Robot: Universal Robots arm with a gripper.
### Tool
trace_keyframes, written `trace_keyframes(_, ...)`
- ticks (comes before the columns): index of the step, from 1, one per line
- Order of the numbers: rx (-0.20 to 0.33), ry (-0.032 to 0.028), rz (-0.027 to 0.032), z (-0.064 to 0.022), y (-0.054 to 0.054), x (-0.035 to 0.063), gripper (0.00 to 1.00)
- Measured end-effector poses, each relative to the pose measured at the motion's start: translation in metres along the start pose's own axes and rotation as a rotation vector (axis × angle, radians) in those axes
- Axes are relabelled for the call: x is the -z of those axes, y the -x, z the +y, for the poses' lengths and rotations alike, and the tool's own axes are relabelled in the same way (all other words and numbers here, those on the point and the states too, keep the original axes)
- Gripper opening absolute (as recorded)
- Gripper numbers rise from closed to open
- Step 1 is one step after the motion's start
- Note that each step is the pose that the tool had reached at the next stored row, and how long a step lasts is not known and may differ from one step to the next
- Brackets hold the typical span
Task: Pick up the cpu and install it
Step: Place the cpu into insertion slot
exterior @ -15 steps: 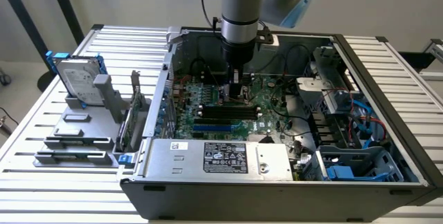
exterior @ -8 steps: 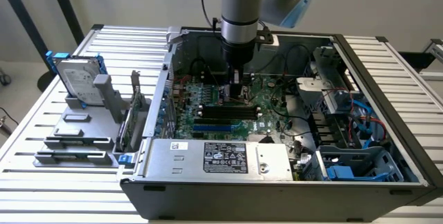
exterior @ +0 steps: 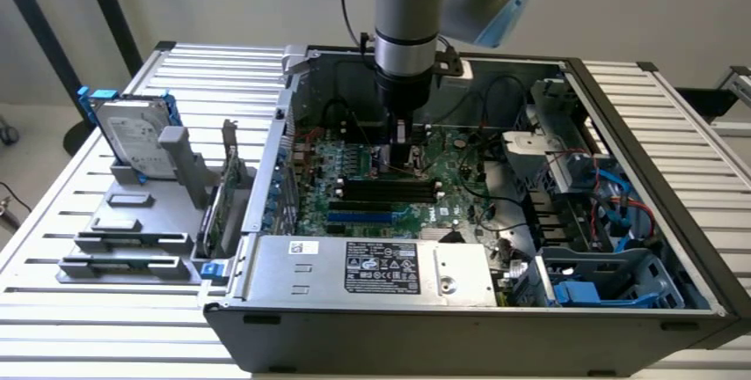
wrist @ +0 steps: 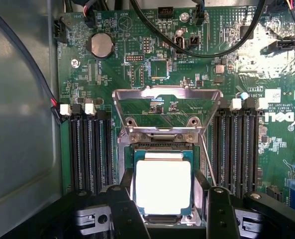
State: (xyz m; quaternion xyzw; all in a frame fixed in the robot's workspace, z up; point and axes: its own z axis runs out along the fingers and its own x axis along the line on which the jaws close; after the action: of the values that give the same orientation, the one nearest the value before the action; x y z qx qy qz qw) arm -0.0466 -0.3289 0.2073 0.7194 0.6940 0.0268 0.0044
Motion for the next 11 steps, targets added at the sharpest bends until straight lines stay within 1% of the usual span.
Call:
trace_keyframes(9, 0.000, 0.0002, -0.0029, -0.0005, -0.0002, -0.0028, 0.55)
trace_keyframes(11, 0.000, 0.0003, -0.0045, -0.0006, -0.0007, -0.0031, 0.55)
